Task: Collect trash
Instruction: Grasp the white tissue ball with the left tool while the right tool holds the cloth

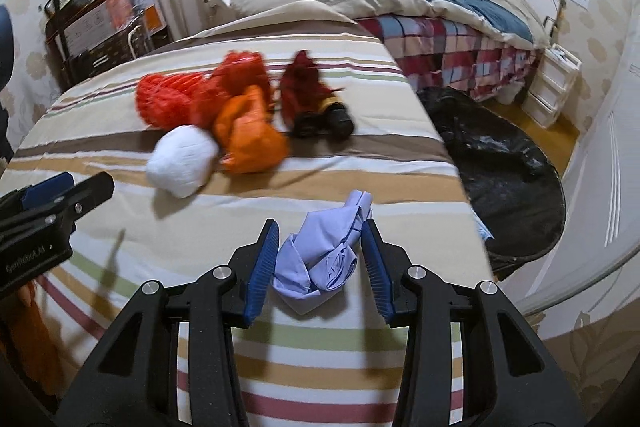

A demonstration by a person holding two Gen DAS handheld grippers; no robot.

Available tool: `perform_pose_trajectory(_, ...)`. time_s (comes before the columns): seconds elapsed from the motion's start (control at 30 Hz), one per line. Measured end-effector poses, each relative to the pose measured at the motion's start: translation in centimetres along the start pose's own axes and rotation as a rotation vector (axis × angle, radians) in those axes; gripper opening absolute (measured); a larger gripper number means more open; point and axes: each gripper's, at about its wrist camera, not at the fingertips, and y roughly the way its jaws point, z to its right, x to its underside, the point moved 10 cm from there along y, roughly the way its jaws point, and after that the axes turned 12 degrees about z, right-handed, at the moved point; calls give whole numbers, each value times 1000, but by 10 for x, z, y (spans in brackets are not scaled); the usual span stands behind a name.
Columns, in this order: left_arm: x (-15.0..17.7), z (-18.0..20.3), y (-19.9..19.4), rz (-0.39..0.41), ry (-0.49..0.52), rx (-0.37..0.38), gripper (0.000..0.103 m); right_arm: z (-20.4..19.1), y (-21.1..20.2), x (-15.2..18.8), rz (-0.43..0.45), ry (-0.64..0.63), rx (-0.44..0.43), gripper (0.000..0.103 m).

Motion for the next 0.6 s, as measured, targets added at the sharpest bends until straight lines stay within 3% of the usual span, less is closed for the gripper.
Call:
perform_pose_trajectory(0.23, -7, 36, 14, 11, 64, 14, 78, 22, 7, -5, 3, 23, 5, 42)
perform_pose_trajectory(0.6, -7, 48, 35, -34, 74, 9, 77, 31, 14, -3, -8, 79, -44, 47)
